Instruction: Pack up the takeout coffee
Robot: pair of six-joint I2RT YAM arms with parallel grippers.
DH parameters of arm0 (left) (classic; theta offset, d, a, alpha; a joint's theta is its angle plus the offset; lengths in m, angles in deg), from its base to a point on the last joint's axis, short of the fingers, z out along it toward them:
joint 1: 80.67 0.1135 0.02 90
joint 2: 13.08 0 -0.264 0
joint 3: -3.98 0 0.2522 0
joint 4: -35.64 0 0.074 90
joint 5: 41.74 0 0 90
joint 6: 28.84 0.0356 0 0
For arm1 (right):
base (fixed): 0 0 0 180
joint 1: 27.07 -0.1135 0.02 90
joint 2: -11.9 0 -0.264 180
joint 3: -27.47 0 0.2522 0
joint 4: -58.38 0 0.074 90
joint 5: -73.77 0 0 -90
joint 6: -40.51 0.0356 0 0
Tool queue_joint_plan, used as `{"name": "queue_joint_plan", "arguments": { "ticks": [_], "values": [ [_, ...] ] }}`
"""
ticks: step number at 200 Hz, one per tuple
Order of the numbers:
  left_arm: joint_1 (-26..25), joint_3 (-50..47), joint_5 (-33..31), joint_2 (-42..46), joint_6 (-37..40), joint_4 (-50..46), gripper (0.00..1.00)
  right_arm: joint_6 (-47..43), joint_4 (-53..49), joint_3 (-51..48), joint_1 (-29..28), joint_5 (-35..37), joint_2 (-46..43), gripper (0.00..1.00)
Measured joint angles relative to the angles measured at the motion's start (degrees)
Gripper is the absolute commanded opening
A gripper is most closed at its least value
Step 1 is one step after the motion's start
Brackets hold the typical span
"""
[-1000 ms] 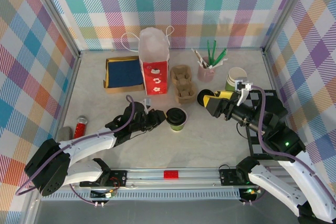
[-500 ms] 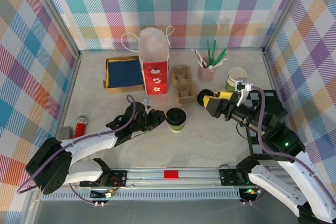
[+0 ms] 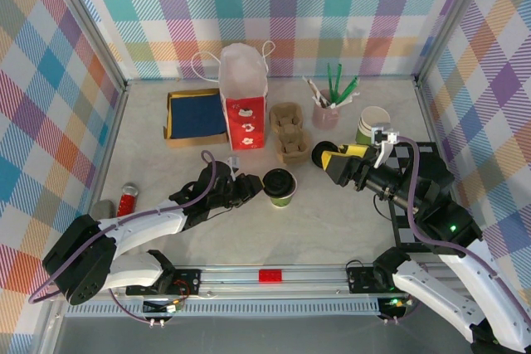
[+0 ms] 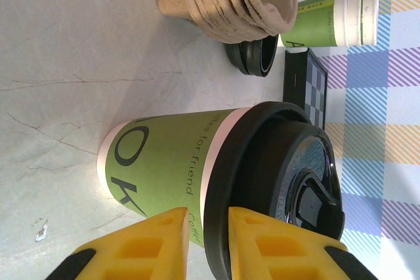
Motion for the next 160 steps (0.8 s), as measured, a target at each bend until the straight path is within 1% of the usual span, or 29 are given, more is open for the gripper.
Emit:
{"name": "queue_joint_plan", "arguments": {
  "ticks": [160],
  "values": [
    [-1.07,2.97,-0.02,-1.03,1.99,-1.14,0.24,0.24,1.70,-0.81,0.00,-0.02,-0.04,0.75]
  ]
}}
